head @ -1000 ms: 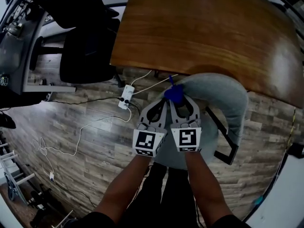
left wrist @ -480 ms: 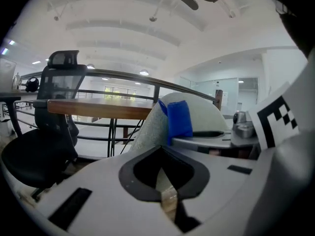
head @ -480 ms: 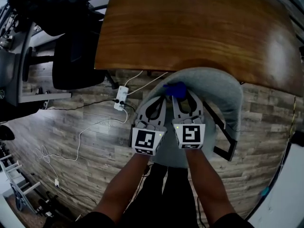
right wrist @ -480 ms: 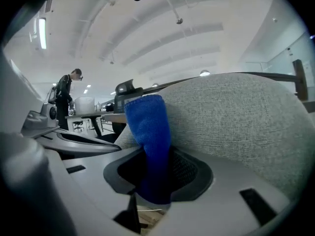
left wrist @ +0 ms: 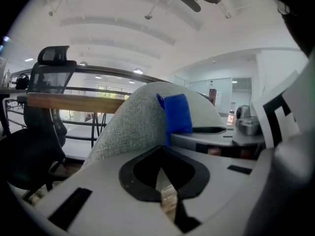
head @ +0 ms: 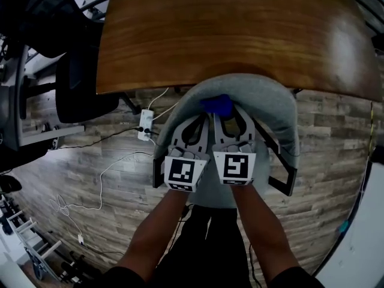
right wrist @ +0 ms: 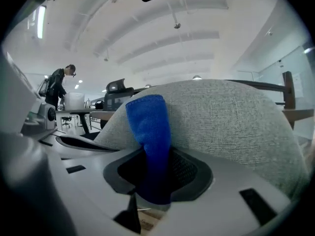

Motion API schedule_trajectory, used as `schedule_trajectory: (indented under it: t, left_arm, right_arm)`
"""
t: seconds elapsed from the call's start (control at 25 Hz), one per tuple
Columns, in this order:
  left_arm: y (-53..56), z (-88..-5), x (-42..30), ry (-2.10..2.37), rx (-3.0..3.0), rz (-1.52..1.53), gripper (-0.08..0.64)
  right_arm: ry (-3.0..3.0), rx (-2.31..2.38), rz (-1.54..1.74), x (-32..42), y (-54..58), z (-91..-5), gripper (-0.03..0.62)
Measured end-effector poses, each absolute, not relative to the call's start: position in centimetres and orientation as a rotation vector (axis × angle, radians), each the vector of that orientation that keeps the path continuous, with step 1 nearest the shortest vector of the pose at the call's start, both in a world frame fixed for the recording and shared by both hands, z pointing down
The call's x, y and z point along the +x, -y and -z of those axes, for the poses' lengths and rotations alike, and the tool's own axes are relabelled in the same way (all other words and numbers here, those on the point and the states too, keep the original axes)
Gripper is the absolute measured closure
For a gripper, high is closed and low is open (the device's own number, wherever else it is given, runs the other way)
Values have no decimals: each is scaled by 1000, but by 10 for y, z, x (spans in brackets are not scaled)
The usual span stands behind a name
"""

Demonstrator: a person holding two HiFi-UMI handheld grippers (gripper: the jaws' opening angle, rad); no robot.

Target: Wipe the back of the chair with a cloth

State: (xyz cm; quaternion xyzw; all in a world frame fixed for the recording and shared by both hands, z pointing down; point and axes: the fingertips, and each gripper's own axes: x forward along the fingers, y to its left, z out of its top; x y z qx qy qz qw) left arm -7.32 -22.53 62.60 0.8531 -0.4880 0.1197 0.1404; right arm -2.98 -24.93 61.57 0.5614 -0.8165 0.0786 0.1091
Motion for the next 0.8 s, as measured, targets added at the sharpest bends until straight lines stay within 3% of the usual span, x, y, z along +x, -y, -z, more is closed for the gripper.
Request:
schedule_trajectory:
  t: [0.8]
  left_arm:
    - [229, -621, 12, 1193, 2626, -412, 552]
  right_arm:
    - [2140, 1966, -337, 78, 234, -627, 465]
